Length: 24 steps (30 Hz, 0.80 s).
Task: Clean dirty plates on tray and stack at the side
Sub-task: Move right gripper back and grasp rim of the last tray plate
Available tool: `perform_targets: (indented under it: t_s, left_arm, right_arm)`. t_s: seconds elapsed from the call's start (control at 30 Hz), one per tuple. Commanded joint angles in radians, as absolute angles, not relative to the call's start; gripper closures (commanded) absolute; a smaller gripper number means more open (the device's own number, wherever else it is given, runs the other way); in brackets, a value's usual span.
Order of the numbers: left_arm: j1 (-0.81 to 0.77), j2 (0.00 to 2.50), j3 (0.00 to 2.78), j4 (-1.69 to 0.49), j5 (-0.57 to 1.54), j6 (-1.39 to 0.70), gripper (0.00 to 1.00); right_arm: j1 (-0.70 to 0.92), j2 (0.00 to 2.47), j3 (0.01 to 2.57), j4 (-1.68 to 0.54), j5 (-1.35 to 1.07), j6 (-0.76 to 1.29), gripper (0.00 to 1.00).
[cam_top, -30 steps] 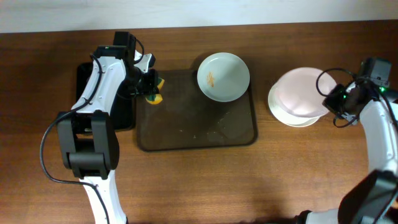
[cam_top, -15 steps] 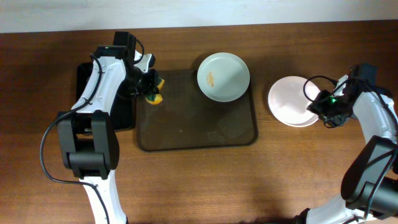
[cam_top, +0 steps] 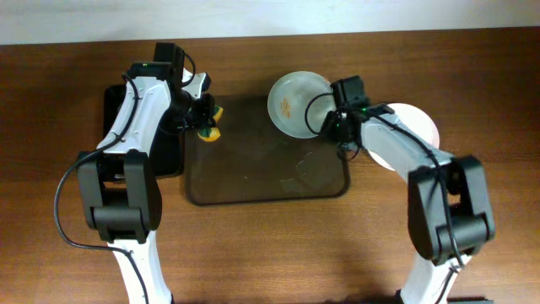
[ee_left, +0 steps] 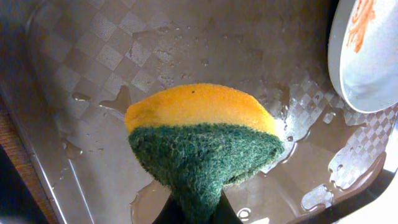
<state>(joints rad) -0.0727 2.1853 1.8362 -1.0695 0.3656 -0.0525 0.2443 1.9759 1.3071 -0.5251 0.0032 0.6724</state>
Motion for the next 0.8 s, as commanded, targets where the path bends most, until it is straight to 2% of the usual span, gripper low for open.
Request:
perform_targets:
  t_s: [0.0, 0.17, 0.23, 0.57, 0.67, 0.77]
  left_arm:
    - [-0.076, 2.195, 1.832, -1.071, 0.369, -0.059, 0.99]
    - [-0.076, 2.195, 1.832, -1.086, 0.369, -0.059, 1.00]
    - [-0.076, 2.195, 1.832, -1.086, 0.369, -0.059, 0.99]
    - [-0.076, 2.195, 1.832, -1.085, 0.369, -0.059, 1.00]
    - [-0.076, 2.195, 1.832, -1.085, 0.369, -0.059, 1.00]
    - [-0.076, 2.195, 1.832, -1.085, 0.369, -0.059, 0.99]
  right_arm:
    - [0.255, 1.983, 1.321, -0.486, 0.020, 0.701, 0.71]
    - [0.262, 1.985, 1.321, -0.467, -0.076, 0.686, 0.71]
    - [0.262, 1.981, 1.323, -0.467, -0.118, 0.687, 0.75]
    - [0.284, 2.052, 1.334, -0.395, -0.064, 0.743, 0.76]
    - [0.302, 2.056, 1.334, -0.415, -0.085, 0.750, 0.85]
    - [0.344, 2.056, 1.335, -0.505, -0.194, 0.742, 0.86]
